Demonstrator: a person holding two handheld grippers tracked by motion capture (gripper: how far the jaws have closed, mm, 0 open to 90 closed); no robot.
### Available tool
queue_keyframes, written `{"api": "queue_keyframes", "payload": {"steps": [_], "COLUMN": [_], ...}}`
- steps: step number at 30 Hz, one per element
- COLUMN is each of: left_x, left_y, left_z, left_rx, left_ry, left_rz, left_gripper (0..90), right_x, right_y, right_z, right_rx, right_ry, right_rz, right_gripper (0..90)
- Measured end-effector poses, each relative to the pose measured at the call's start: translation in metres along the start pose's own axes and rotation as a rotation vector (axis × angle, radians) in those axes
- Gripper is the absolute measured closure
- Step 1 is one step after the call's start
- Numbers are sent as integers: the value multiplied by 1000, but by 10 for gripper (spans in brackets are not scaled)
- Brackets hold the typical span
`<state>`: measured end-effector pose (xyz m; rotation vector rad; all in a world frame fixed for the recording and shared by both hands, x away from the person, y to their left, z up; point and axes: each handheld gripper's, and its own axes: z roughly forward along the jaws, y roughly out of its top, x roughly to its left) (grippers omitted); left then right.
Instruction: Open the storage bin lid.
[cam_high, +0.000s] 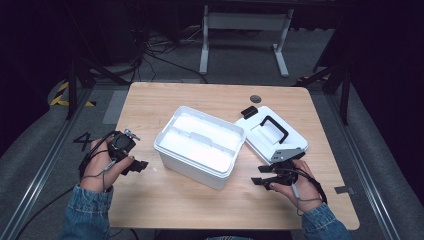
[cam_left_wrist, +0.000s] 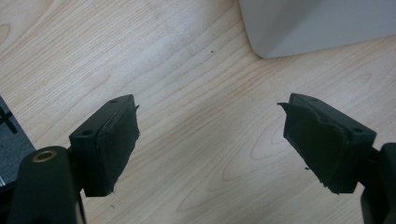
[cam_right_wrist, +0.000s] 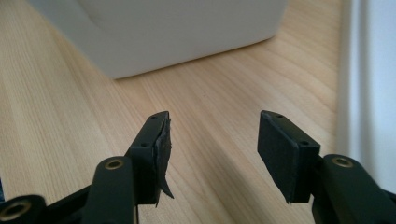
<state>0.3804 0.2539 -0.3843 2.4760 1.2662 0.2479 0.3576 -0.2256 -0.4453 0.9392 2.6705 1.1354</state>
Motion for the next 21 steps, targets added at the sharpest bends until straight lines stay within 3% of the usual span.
{"api": "queue_keyframes", "payload": {"steps": [10,15,21], "left_x": [1,2,2], "left_y": [1,1,3], "left_z": [3,3,2], "left_rx": [7,4,-1], "left_ry": [-1,3,2], "left_rz": [0,8,7], "left_gripper": [188,188,188], "right_x": [1,1,3], "right_y": [-8,-11,-13], "right_z": [21,28,30], "right_rx": [11,12,-14], "right_ry": [-10,-63,-89], "right_rz": [-21,-37,-49], "right_gripper": [450,434,421]}}
